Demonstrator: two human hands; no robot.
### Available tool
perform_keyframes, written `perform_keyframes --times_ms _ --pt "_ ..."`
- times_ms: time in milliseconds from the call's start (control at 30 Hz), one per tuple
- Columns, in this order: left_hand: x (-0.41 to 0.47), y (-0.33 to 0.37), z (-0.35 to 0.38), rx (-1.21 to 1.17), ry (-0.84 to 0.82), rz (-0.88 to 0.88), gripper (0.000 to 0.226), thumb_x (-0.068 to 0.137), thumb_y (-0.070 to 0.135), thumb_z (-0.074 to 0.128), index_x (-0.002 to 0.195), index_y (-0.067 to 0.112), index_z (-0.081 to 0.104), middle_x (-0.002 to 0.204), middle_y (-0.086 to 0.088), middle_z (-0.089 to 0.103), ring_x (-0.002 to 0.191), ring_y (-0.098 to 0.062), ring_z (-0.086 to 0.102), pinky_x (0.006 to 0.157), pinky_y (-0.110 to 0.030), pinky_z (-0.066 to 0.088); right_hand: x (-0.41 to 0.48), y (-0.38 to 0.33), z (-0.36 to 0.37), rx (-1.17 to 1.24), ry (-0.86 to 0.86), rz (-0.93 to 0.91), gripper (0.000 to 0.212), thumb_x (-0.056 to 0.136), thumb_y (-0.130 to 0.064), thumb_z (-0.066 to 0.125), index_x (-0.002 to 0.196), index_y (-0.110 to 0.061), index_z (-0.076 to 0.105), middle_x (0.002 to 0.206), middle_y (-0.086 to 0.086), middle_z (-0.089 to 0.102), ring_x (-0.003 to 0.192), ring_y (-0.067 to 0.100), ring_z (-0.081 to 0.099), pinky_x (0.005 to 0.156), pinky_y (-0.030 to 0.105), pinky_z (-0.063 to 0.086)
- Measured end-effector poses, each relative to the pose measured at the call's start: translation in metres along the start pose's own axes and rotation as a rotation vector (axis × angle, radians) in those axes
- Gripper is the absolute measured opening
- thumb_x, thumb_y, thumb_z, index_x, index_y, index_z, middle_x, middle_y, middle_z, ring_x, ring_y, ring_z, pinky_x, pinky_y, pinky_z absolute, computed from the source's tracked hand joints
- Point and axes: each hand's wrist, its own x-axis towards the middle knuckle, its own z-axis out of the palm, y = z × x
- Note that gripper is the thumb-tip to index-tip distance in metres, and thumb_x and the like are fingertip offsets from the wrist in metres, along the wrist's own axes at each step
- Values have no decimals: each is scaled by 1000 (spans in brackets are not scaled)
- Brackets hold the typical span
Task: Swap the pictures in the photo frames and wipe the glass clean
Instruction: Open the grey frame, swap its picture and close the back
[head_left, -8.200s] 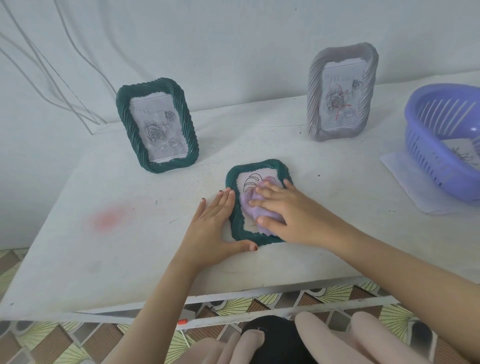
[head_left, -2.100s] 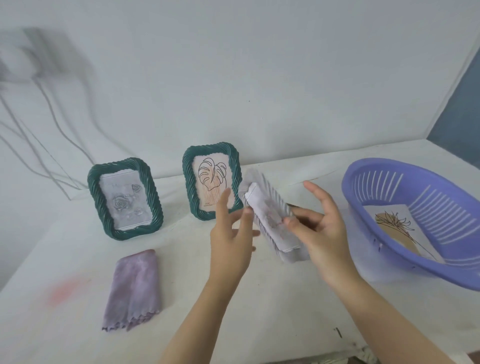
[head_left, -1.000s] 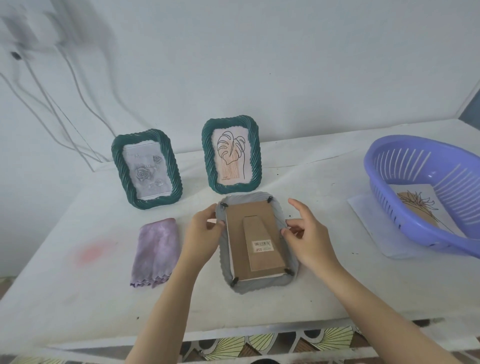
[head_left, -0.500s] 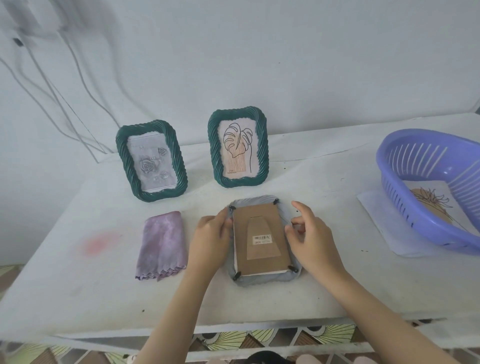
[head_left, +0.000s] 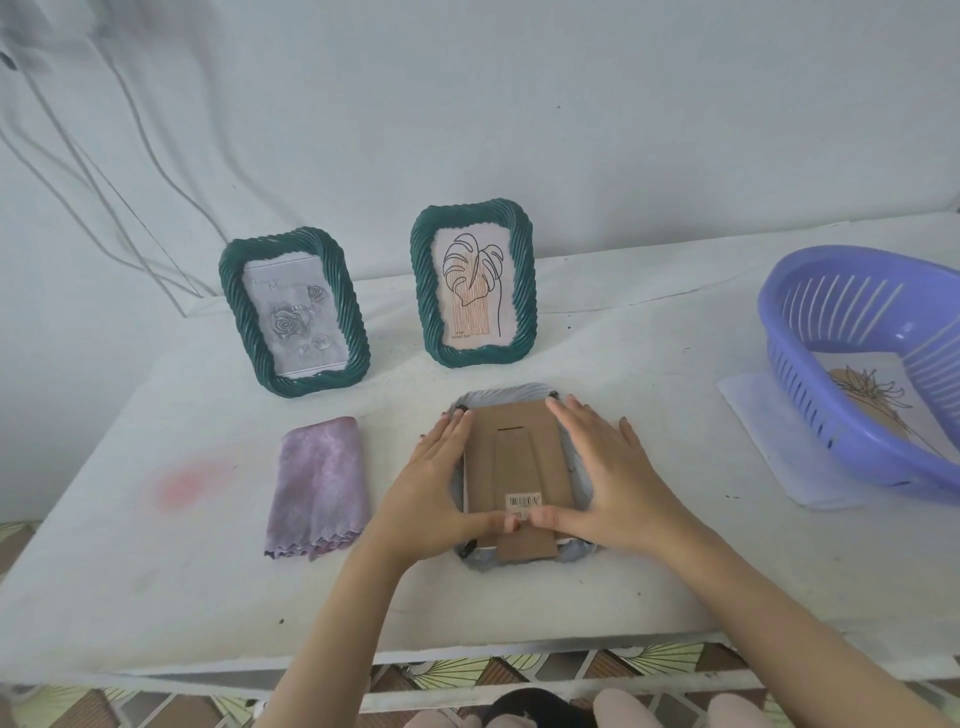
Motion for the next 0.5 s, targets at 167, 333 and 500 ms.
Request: perform_keyframes --times_ms 167,333,500 --pt "3 -1 -3 73 -10 -25 134 41 84 55 149 23 5 153 13 -8 136 4 -16 113 -23 -6 6 2 -4 -81 34 -18 112 57 -89 38 147 -32 1 156 -5 10 143 14 9 117 41 8" --pt "7 -2 -7 177 -25 -27 141 36 92 47 149 22 2 155 7 -11 136 0 -19 113 -27 -13 15 5 -10 -140 63 -11 117 53 -92 35 144 -20 24 147 -4 27 134 15 24 109 27 15" --pt "9 -1 -7 213 -38 -36 141 34 93 45 148 23 1 156 6 -11 140 -7 -19 112 -30 -17 17 8 -8 -150 49 -2 116 52 -94 26 143 -22 28 143 -6 27 132 13 23 108 26 11"
